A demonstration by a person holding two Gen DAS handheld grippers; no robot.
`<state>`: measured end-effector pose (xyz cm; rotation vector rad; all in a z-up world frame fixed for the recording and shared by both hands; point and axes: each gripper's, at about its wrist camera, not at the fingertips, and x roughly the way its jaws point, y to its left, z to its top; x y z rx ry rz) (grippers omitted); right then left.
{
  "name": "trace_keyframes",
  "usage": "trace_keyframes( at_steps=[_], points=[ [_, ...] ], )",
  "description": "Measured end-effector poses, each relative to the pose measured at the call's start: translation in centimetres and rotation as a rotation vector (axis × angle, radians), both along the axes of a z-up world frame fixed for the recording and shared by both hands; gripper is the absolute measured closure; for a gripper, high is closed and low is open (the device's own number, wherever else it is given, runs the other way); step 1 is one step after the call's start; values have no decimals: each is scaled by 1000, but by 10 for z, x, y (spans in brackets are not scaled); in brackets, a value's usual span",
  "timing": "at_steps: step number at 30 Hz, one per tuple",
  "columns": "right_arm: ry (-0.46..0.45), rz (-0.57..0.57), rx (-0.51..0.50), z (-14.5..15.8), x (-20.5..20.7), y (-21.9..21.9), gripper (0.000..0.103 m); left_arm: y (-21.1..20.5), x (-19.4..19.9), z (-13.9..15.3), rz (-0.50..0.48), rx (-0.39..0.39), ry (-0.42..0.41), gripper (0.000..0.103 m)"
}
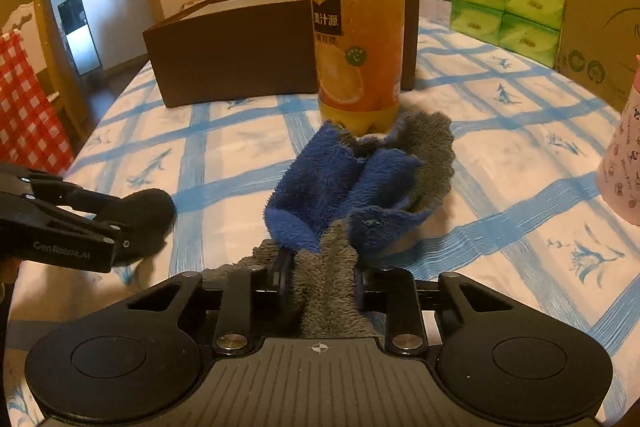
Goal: Organize soft objects
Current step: 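Carry the fuzzy socks with the right tool toward the brown box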
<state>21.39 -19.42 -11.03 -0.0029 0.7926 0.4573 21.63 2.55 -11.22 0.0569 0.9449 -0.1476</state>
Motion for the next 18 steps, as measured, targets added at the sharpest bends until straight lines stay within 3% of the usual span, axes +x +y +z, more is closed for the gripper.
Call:
trace_keyframes(
  at_steps=[18],
  points=[
    [-20,-3,43,19,-10,-4,78,2,-6,14,7,-18,-11,40]
  ],
)
